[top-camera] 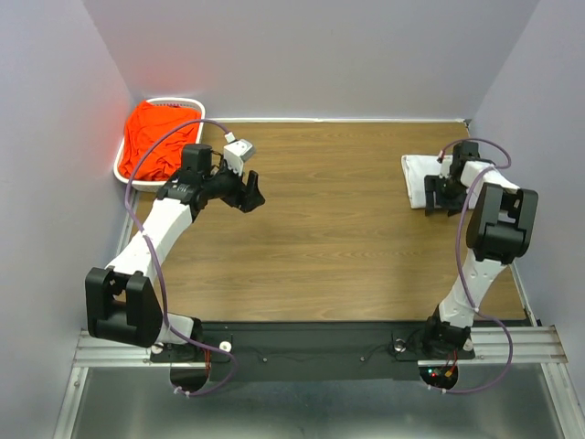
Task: Fold and stack the t-shirts
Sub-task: Neatly place the folded tshirt to the corner
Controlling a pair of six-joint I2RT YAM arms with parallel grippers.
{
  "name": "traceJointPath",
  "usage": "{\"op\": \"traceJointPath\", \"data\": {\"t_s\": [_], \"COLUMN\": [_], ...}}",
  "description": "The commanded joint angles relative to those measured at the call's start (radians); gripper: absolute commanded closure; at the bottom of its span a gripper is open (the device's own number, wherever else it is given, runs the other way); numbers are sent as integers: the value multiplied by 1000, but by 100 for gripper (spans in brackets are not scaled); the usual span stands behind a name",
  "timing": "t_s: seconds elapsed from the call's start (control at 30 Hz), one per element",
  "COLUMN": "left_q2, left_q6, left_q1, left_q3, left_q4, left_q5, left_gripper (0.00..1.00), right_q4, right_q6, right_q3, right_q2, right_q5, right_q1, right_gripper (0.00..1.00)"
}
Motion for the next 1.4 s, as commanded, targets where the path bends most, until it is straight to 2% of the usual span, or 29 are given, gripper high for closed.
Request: {"op": "traceJointPath", "data": {"t_s": [0.0,0.37,0.87,0.9,0.97,1.17,1.3,1.33,1.37], "left_q2": [-34,-10,29,29,32,40,40,41,50], "left_q6": [19,36,39,42,42,38,25,24,-13], "left_q1": [4,4,4,4,4,5,5,5,5], "left_q3": [2,1,18,19,22,47,96,110,146], "left_q4": [13,7,-5,-5,-10,-22,-31,-31,-33], "left_q5": [14,8,7,7,8,0,1,-15,-73], "left_gripper": [21,20,19,3,2,2,2,2,2], "right_q4": [142,142,142,142,142,134,122,119,105], "right_q6": [24,13,-10,-12,-15,-18,-10,-9,-1], "right_q3": [107,413,657,667,698,726,691,681,669], "right_q2": [138,354,517,523,532,485,353,289,250], "right_q5": [4,0,10,10,6,-14,-75,-104,-120], "right_q1": [-6,-6,-7,-7,-7,-7,-6,-6,-4], "right_gripper": [25,25,24,24,23,20,10,1,0]}}
